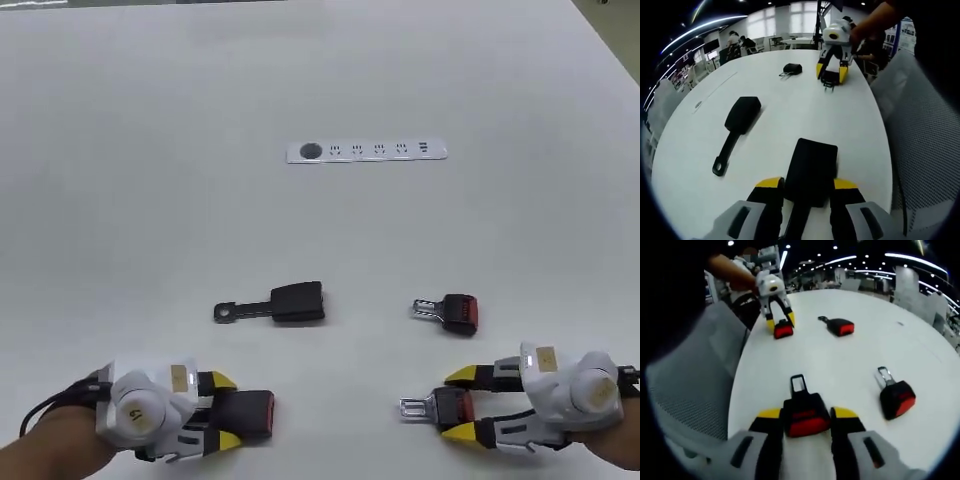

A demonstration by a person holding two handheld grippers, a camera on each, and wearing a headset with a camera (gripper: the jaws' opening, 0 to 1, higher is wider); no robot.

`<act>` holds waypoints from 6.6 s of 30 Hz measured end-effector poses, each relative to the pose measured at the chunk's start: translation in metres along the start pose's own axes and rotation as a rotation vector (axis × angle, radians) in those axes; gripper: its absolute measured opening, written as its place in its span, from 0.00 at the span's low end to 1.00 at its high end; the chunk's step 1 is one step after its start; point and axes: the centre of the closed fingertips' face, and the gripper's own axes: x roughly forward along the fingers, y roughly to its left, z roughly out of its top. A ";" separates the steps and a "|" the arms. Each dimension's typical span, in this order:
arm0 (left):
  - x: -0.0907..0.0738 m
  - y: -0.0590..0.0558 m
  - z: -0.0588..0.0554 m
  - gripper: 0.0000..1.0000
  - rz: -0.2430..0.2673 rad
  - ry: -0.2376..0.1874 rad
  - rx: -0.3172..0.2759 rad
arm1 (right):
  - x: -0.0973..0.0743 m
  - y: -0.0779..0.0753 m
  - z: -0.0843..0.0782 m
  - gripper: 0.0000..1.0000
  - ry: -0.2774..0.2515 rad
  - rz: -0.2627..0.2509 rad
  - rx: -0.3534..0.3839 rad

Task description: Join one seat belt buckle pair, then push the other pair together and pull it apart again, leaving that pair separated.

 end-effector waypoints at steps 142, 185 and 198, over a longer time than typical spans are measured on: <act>0.001 -0.002 0.004 0.34 -0.099 -0.086 0.062 | 0.134 0.049 0.119 0.35 -0.138 0.012 -0.095; -0.012 -0.002 0.023 0.74 -0.041 -0.068 -0.049 | 0.123 0.044 0.130 0.75 -0.137 -0.053 -0.049; -0.041 0.016 0.053 0.83 0.082 -0.123 -0.041 | 0.065 0.008 0.126 0.84 -0.198 -0.182 0.014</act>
